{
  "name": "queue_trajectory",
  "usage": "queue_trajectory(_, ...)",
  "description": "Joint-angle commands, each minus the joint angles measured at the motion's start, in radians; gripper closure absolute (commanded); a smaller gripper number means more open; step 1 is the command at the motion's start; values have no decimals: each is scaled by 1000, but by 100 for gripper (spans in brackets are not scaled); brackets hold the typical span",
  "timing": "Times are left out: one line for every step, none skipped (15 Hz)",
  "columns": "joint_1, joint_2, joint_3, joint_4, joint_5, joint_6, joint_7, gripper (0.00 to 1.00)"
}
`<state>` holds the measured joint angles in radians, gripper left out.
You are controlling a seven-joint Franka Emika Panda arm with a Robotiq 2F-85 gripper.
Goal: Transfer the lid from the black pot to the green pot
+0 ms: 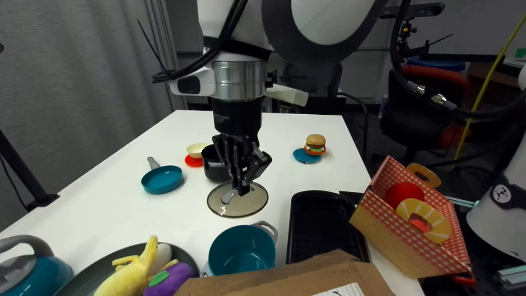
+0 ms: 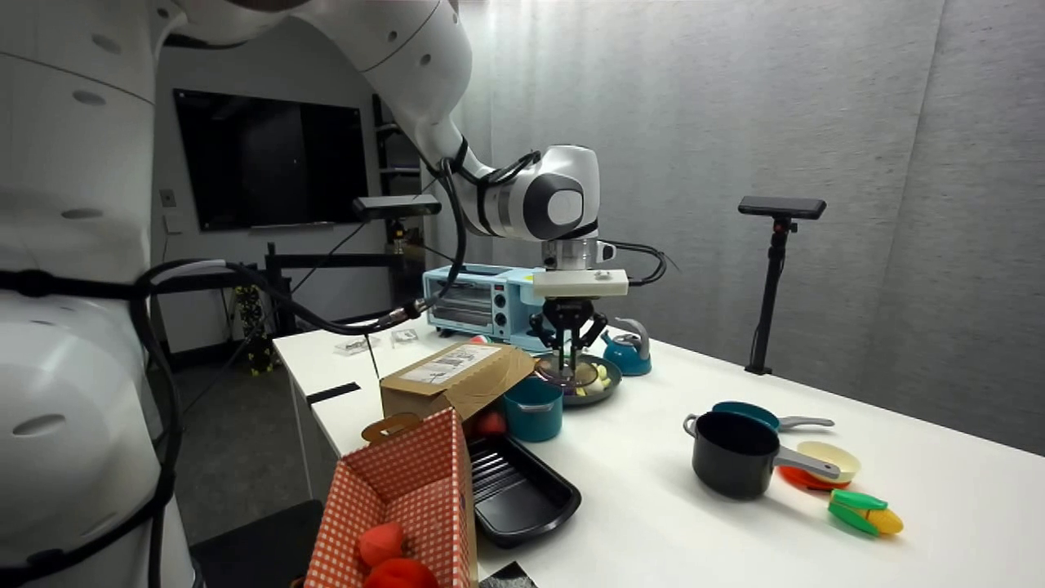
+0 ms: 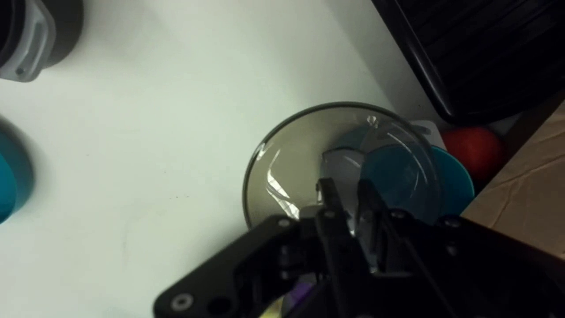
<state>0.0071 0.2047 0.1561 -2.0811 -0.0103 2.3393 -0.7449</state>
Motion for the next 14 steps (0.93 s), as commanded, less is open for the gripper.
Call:
queue_trajectory(13, 5, 10, 7, 32, -30, -46, 96)
queue_trajectory(15, 7, 15, 8, 38, -35, -52, 96)
queue_trajectory(16, 10, 20, 6, 44, -39, -60, 96)
queue_trajectory(18, 12, 25, 4, 48, -42, -66, 96)
queue_trajectory(20, 13, 31, 2, 55, -46, -75, 96)
queue_trajectory(23, 15, 35, 2, 61, -55, -83, 96)
queue_trajectory(25, 16, 39, 1, 66, -59, -90, 96)
queue_trajectory(27, 17, 43, 1, 71, -64, -97, 96)
queue_trajectory(28, 17, 46, 2, 75, -68, -103, 96)
queue_trajectory(30, 17, 49, 3, 78, -73, -108, 96)
queue_trajectory(31, 15, 50, 4, 82, -80, -114, 96)
queue_trajectory(32, 8, 51, 2, 87, -91, -121, 96)
queue_trajectory(34, 9, 52, 2, 88, -94, -125, 96)
queue_trajectory(36, 8, 51, 2, 88, -100, -128, 96)
